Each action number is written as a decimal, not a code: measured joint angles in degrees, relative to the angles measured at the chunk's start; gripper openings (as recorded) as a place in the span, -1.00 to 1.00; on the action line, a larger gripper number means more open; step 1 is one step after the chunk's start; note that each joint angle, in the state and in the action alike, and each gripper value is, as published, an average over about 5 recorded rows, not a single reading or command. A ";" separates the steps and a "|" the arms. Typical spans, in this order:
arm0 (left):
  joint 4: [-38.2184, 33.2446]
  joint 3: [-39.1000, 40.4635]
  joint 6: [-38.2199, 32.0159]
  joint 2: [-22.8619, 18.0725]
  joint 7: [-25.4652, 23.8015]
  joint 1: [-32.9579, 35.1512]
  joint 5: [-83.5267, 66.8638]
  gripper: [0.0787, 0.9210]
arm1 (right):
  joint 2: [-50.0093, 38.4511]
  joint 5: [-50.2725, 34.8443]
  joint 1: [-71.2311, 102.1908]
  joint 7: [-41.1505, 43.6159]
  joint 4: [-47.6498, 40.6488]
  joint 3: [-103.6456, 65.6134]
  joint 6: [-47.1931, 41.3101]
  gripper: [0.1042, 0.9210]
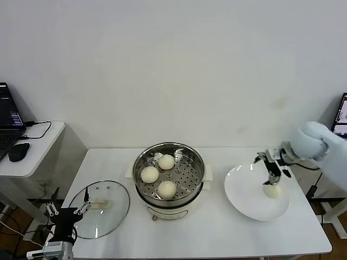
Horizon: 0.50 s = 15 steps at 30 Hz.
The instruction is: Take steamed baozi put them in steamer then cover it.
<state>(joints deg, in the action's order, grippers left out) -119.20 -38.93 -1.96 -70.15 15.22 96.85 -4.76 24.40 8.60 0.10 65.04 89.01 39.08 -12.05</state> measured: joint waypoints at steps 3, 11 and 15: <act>-0.16 -0.19 0.00 -0.01 0.00 0.30 0.11 0.77 | 0.02 2.63 5.73 -0.37 -2.18 -4.70 0.26 0.76; -0.27 -0.41 0.00 -0.17 -0.04 0.62 0.30 0.77 | 1.64 8.30 16.00 -1.51 -8.38 -13.39 0.54 0.76; -0.06 -0.21 0.00 -0.32 -0.09 0.52 0.46 0.77 | 2.97 10.07 18.52 -2.37 -11.16 -15.86 0.62 0.76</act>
<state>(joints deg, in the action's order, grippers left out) -119.26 -39.14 -1.95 -70.47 15.13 97.37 -4.30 27.36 18.67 18.62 62.67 77.84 23.22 -11.44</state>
